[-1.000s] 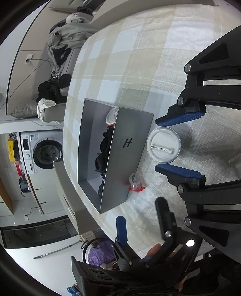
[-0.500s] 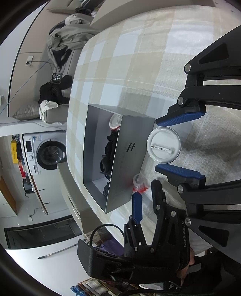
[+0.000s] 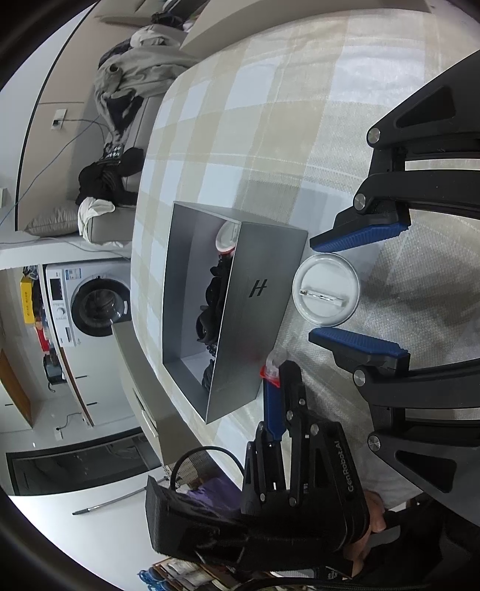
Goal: Organize jewelry
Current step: 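Carry clear badge to box with right gripper while left gripper grasps red-capped cup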
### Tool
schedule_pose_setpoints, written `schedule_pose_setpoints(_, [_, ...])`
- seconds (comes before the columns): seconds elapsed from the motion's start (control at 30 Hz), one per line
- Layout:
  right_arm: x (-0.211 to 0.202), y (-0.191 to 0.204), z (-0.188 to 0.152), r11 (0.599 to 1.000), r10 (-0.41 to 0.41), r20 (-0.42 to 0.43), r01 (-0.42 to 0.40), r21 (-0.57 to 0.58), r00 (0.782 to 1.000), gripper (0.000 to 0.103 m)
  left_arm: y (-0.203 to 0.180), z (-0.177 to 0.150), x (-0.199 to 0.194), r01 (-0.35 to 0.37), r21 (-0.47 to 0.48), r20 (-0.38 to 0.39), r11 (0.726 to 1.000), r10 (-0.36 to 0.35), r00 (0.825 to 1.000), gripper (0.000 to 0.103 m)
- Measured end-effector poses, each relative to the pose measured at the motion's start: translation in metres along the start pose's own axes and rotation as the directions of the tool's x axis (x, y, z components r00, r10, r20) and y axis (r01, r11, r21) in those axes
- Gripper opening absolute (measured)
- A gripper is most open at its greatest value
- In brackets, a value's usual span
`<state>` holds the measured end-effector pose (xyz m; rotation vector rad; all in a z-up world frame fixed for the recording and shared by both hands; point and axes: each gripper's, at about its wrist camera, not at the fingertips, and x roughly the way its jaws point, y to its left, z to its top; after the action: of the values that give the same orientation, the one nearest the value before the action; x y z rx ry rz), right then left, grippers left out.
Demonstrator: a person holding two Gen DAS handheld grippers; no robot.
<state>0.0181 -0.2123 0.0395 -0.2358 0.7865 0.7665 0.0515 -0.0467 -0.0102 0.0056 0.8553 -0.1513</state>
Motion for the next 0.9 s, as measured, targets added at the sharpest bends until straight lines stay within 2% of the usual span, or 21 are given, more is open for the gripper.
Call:
schedule_pose_setpoints(0.13, [-0.001, 0.001, 0.000, 1.000, 0.004, 0.013, -0.004, 0.003, 1.000, 0.041, -0.002, -0.002, -0.007, 0.021, 0.007, 0.026, 1.000, -0.021, 0.999, 0.012])
schedule_pose_setpoints(0.3, [-0.012, 0.000, 0.005, 0.999, 0.026, 0.072, -0.027, 0.017, 0.997, 0.041, -0.005, 0.003, -0.020, 0.032, 0.014, 0.075, 0.999, -0.033, 0.997, 0.012])
schedule_pose_setpoints(0.43, [-0.023, -0.002, 0.015, 0.999, 0.034, 0.130, -0.039, 0.034, 0.991, 0.041, -0.003, 0.013, -0.036, 0.015, 0.012, 0.146, 1.000, -0.016, 0.989, 0.012])
schedule_pose_setpoints(0.53, [-0.028, -0.004, 0.026, 0.997, 0.038, 0.164, -0.047, 0.053, 0.986, 0.041, 0.000, 0.025, -0.047, -0.036, 0.001, 0.201, 0.999, 0.035, 0.979, 0.012])
schedule_pose_setpoints(0.73, [-0.034, -0.008, 0.053, 0.995, 0.043, 0.227, -0.062, 0.081, 0.973, 0.041, 0.013, 0.055, -0.056, -0.047, -0.022, 0.259, 0.999, 0.051, 0.964, 0.012])
schedule_pose_setpoints(0.9, [-0.030, -0.014, 0.069, 0.988, 0.059, 0.275, -0.095, 0.118, 0.960, 0.041, 0.026, 0.059, -0.047, -0.039, -0.066, 0.281, 0.997, 0.056, 0.958, 0.012])
